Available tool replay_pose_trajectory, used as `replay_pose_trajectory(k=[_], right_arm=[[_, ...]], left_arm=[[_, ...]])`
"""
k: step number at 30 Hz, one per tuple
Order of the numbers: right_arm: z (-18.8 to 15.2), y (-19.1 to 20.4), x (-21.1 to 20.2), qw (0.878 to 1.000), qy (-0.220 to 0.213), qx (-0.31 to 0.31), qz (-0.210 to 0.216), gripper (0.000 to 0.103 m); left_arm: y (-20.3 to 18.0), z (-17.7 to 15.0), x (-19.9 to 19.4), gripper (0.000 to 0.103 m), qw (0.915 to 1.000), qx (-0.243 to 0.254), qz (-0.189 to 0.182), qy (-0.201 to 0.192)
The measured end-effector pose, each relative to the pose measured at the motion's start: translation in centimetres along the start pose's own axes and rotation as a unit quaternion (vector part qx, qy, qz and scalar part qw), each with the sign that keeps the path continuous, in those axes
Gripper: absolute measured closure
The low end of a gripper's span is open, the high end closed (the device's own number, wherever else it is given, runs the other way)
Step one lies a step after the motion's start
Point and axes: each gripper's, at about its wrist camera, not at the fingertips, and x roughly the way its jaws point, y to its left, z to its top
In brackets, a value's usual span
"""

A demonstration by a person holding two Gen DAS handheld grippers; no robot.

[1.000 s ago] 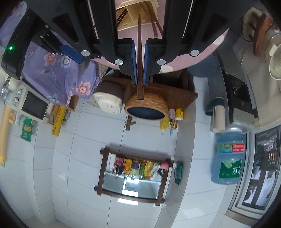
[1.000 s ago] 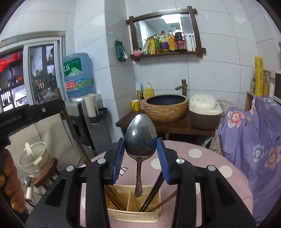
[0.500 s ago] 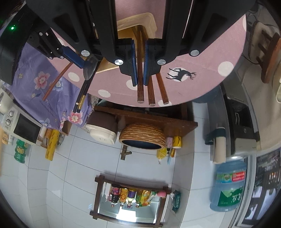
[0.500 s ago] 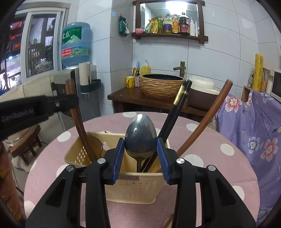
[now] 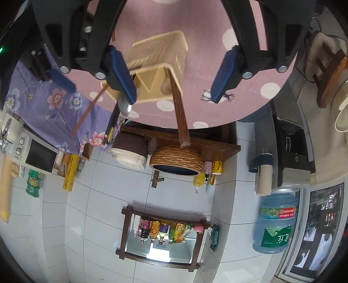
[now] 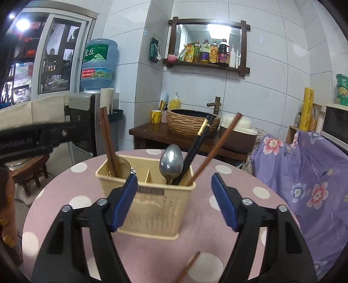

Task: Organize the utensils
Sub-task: 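Open both tools and return them to the table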

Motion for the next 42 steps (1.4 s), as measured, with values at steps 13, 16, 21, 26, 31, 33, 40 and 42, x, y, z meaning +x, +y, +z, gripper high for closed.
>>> replay_pose_trajectory(k=[13,16,21,26,31,33,40,42], right_arm=[[-12.0,-2.5,-1.4,0.974,0.217,0.055,-0.035,0.023],[-13.1,-3.0,-1.7,0.971,0.226,0.071,-0.039,0.023],[-13.9,-3.9,-2.3,0.967,0.233,0.089,-0.048,0.022],[-13.9,-4.2,-2.1,0.966,0.239,0.094,-0.045,0.022],[-14.1,-4.1,-1.6,0.964,0.245,0.100,-0.033,0.022],[-14.1,-4.2,-1.4,0.963,0.248,0.104,-0.029,0.022],[-14.0,-4.9,0.7,0.952,0.270,0.142,-0.015,0.022],[-13.7,-4.8,1.7,0.949,0.281,0.144,-0.008,0.024]], left_arm=[[-1.1,-12.5,-0.1,0.033,0.9804,0.045,-0.021,0.191],[-2.2,-14.4,0.0,0.038,0.9728,0.051,-0.043,0.222],[-2.9,-17.3,0.5,0.057,0.9616,0.064,-0.042,0.263],[-3.4,-17.8,0.3,0.062,0.9613,0.069,-0.039,0.264],[-4.0,-17.7,1.1,0.086,0.9622,0.091,-0.015,0.256],[-3.7,-17.3,1.7,0.086,0.9616,0.084,-0.021,0.260],[-3.0,-16.2,4.0,0.087,0.9614,0.077,-0.016,0.264],[-2.4,-15.7,5.0,0.087,0.9615,0.070,-0.010,0.266]])
